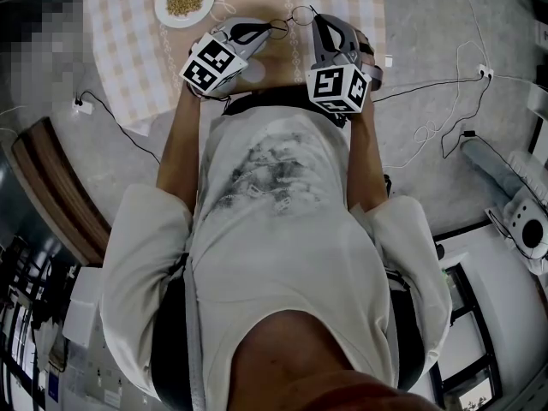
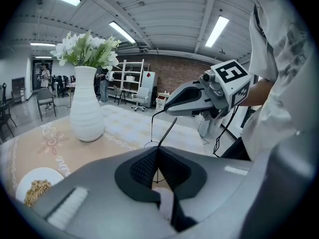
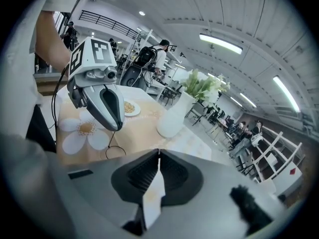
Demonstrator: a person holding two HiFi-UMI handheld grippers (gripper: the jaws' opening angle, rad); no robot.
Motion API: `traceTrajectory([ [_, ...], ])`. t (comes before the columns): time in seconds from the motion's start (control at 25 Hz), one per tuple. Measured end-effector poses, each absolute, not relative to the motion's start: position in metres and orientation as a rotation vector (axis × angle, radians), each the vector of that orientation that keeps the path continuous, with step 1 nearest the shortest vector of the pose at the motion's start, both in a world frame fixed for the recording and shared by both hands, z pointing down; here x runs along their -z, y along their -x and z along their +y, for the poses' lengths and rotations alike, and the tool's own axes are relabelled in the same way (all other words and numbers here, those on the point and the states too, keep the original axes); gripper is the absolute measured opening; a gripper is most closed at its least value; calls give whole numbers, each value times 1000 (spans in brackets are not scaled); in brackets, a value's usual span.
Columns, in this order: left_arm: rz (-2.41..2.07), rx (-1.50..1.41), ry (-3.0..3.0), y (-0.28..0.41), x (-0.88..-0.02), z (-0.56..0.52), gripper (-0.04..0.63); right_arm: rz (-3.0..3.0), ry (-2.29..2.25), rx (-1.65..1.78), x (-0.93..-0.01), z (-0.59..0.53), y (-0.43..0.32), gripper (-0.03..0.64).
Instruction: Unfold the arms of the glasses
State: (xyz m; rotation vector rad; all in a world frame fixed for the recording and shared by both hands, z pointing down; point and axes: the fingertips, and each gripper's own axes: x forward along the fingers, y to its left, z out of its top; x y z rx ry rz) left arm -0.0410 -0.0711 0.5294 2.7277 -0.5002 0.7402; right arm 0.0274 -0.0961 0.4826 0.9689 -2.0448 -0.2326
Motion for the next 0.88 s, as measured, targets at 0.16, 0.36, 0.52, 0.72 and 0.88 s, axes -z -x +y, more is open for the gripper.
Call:
traceTrajectory([
  [0.16, -499, -742, -2725, 42, -530, -71, 12, -2042, -978, 227, -483, -96, -30, 23],
  [0.36, -502, -736, -2729, 42, -530, -71, 12, -2039, -988, 221, -482, -96, -32, 23],
  [0.52, -501, -741, -2726, 43, -530, -71, 12, -2038, -1000, 212, -481, -97, -35, 23],
  [0.72, -506, -736, -2726, 44, -530, -71, 12, -2038, -1025, 194, -479, -98, -39, 23],
  [0.88, -509, -735, -2724, 45, -530, -71, 12, -2035, -1035, 185, -479, -99, -42, 23],
])
